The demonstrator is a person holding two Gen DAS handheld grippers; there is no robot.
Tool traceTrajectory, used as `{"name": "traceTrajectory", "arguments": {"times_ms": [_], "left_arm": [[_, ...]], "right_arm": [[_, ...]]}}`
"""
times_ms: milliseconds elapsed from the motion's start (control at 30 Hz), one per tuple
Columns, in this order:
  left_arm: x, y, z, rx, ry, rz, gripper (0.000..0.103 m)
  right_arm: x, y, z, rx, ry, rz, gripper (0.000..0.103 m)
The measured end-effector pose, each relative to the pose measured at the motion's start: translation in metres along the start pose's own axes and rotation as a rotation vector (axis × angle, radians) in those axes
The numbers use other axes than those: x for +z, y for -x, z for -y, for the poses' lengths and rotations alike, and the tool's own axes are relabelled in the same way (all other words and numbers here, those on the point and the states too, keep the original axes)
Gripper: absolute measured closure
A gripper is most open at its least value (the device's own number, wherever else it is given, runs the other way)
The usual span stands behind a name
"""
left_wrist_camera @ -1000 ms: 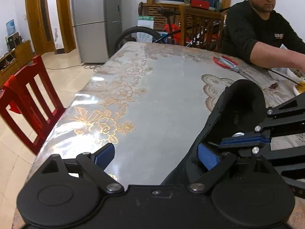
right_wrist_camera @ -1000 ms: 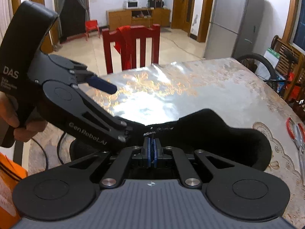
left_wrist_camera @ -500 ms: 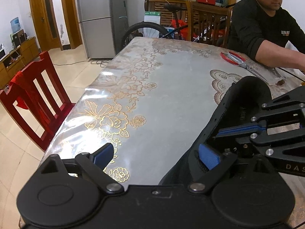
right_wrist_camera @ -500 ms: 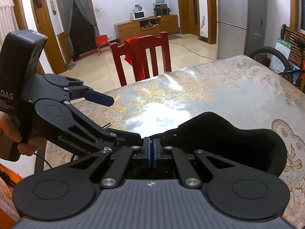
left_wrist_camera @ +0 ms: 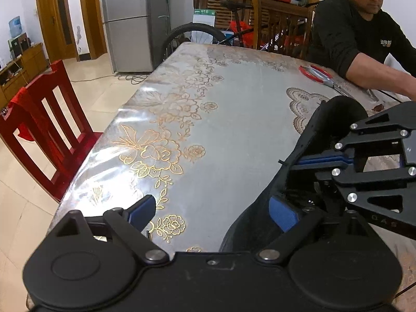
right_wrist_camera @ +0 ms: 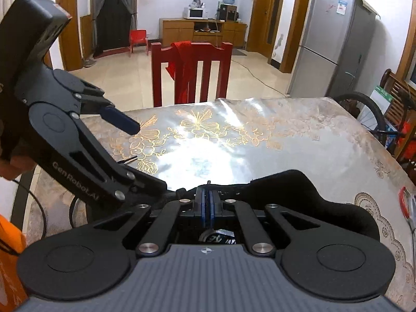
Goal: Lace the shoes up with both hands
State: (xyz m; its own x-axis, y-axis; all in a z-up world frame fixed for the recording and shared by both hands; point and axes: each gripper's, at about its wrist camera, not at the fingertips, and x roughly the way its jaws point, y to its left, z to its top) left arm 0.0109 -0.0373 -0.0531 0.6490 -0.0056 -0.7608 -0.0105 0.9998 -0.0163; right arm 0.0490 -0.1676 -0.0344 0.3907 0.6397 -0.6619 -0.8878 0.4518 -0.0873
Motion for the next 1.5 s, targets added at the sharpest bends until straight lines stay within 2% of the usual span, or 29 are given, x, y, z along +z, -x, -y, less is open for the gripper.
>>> {"name": "traceTrajectory", "arguments": {"times_ms": [133,200,333,467,567,700,733,767,833,867,900,1067,1100,1167,1200,1233,1300,1367,1400,1433,1467,1500], "left_arm": [[-0.001,-0.003,-0.003,-0.004,-0.006,-0.011,0.010],[-0.003,-0.004,-0.004,-0.014,-0.004,-0.017,0.010],[-0.005,-0.005,-0.008,-0.040,-0.004,-0.024,0.010],[-0.006,-0.006,-0.012,-0.070,-0.003,-0.019,0.010],[-0.007,-0.007,-0.015,-0.093,-0.007,-0.016,0.010],[-0.009,-0.006,-0.019,-0.122,-0.018,-0.003,0.010],[-0.009,-0.006,-0.019,-0.129,-0.018,0.002,0.010],[-0.010,-0.006,-0.020,-0.136,-0.017,0.006,0.010],[-0.012,-0.006,-0.023,-0.157,-0.012,0.008,0.010],[-0.012,-0.006,-0.025,-0.169,-0.010,0.008,0.010],[-0.013,-0.006,-0.028,-0.183,-0.011,0.011,0.010],[-0.007,0.003,-0.040,-0.271,-0.032,0.074,0.010],[-0.004,0.004,-0.042,-0.308,-0.024,0.087,0.010],[0.003,0.000,-0.049,-0.417,0.023,0.097,0.012],[0.007,-0.006,-0.053,-0.481,0.064,0.084,0.016],[0.010,-0.014,-0.056,-0.544,0.114,0.061,0.022],[0.015,-0.035,-0.061,-0.646,0.232,-0.003,0.024],[0.017,-0.056,-0.067,-0.737,0.355,-0.067,0.024],[0.017,-0.064,-0.069,-0.769,0.405,-0.083,0.030],[0.016,-0.071,-0.070,-0.795,0.444,-0.091,0.048],[0.015,-0.078,-0.072,-0.820,0.484,-0.100,0.060],[0.015,-0.084,-0.072,-0.844,0.503,-0.113,0.082]], "right_arm": [[-0.002,-0.004,-0.009,-0.048,0.065,-0.007,0.099],[0.002,-0.007,-0.008,-0.054,0.045,-0.026,0.098],[0.011,0.008,-0.005,-0.074,0.023,-0.044,0.088],[0.026,0.015,-0.011,-0.090,0.056,-0.047,0.081],[0.040,-0.002,-0.017,-0.077,0.128,-0.111,0.081],[0.050,-0.031,-0.016,-0.057,0.218,-0.262,0.082],[0.053,-0.036,-0.014,-0.046,0.231,-0.296,0.086],[0.055,-0.040,-0.014,-0.036,0.246,-0.326,0.097],[0.059,-0.044,-0.014,-0.021,0.264,-0.359,0.101],[0.062,-0.043,-0.014,-0.017,0.258,-0.357,0.102],[0.070,-0.038,-0.013,-0.019,0.215,-0.319,0.102],[0.136,0.006,0.013,-0.051,-0.142,0.040,0.103],[0.139,0.011,0.016,-0.074,-0.166,0.067,0.103],[0.134,0.013,0.017,-0.162,-0.186,0.055,0.097],[0.124,0.014,0.016,-0.218,-0.209,0.029,0.094],[0.112,0.015,0.014,-0.265,-0.231,-0.005,0.086],[0.083,0.023,0.002,-0.364,-0.270,-0.066,0.079],[0.056,0.032,-0.016,-0.469,-0.313,-0.126,0.066],[0.044,0.035,-0.025,-0.507,-0.356,-0.151,0.063],[0.032,0.038,-0.033,-0.544,-0.400,-0.176,0.062],[0.021,0.041,-0.043,-0.575,-0.445,-0.198,0.062],[0.013,0.045,-0.054,-0.592,-0.492,-0.213,0.063]]}}
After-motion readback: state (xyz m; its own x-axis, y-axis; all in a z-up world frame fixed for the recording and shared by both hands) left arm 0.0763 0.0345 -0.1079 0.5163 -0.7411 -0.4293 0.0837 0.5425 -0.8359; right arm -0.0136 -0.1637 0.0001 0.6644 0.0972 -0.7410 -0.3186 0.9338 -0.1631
